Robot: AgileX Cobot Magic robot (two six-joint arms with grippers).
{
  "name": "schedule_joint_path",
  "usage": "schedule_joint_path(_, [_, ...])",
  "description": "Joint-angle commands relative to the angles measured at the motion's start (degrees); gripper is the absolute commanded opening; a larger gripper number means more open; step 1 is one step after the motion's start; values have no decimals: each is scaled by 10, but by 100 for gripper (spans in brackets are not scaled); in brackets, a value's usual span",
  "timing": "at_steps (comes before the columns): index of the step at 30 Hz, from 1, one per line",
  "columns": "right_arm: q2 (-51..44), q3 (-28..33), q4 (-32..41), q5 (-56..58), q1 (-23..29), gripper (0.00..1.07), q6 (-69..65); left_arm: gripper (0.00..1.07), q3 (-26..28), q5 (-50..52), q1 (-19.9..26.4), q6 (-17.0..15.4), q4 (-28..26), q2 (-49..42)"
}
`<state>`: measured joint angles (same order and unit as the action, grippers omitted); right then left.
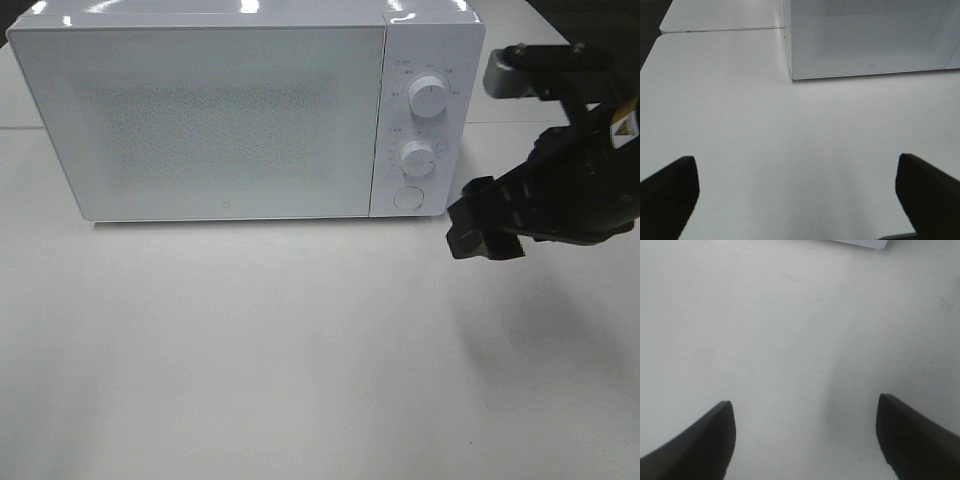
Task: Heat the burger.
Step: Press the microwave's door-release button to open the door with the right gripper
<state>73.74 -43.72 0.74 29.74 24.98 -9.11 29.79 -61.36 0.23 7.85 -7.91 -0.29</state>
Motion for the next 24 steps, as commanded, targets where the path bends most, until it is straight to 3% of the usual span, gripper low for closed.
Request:
schedule_joint_path(1, [-42, -2, -2, 34, -3, 71, 15, 100, -1, -1, 2, -3, 0, -9])
schedule_joint_path(24, [-362, -2, 0, 265, -3, 71, 30, 100, -1, -1, 2, -3, 0, -9])
